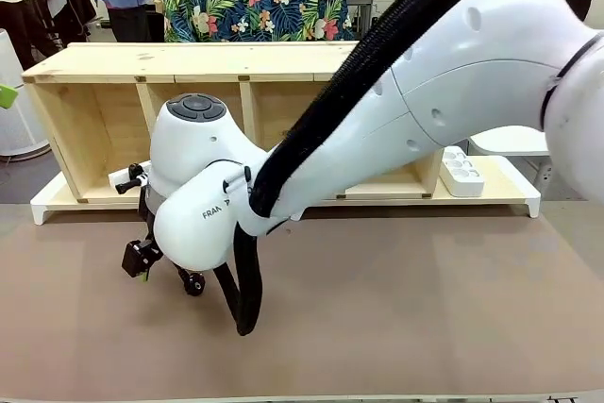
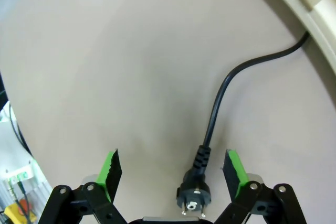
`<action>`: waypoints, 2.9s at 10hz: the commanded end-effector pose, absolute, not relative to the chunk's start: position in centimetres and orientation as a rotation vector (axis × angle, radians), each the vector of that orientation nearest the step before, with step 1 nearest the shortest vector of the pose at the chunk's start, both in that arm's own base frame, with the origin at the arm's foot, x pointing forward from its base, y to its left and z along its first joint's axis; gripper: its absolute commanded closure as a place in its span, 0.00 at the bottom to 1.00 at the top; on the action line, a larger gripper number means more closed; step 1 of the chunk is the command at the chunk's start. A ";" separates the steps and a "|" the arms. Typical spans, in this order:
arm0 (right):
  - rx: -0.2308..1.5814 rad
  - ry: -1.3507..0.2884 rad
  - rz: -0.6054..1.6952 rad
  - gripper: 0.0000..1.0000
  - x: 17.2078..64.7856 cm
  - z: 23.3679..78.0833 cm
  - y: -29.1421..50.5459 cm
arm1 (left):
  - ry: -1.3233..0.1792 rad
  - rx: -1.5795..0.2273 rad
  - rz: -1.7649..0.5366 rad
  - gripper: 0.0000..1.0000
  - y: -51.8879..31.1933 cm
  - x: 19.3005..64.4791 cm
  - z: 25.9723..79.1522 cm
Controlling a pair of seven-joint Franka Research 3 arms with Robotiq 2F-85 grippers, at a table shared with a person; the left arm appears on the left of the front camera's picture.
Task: Perform cable management.
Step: When the cord part of the Power Cable appears at the lower middle area of the table and stops, grasp the cord part of the Power Cable.
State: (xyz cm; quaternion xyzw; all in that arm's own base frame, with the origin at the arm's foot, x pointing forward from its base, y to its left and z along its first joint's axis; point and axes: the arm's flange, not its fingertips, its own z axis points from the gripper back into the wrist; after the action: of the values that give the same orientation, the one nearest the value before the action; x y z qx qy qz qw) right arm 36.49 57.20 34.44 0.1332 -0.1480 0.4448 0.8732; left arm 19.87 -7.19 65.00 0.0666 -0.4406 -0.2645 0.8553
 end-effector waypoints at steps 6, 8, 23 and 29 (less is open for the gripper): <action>0.243 -0.110 0.968 0.00 39.3 30.1 59.7 | -0.928 0.140 -0.555 0.00 -7.2 19.9 65.0; 0.221 -0.092 0.981 0.00 39.5 29.9 59.9 | -0.928 0.140 -0.555 0.00 -7.2 19.9 65.0; 0.077 -0.032 0.970 0.74 39.0 30.6 60.2 | -0.928 0.140 -0.555 0.00 -7.2 19.9 65.0; 0.076 -0.017 0.962 1.00 39.0 30.6 60.1 | -0.928 0.140 -0.555 0.00 -7.2 19.9 65.0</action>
State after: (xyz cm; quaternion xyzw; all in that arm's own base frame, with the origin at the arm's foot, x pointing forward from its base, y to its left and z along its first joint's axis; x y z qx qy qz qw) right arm 39.54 59.41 30.87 0.0517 -0.0146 0.4705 0.8807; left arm 19.87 -7.19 65.00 0.0665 -0.4406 -0.2645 0.8553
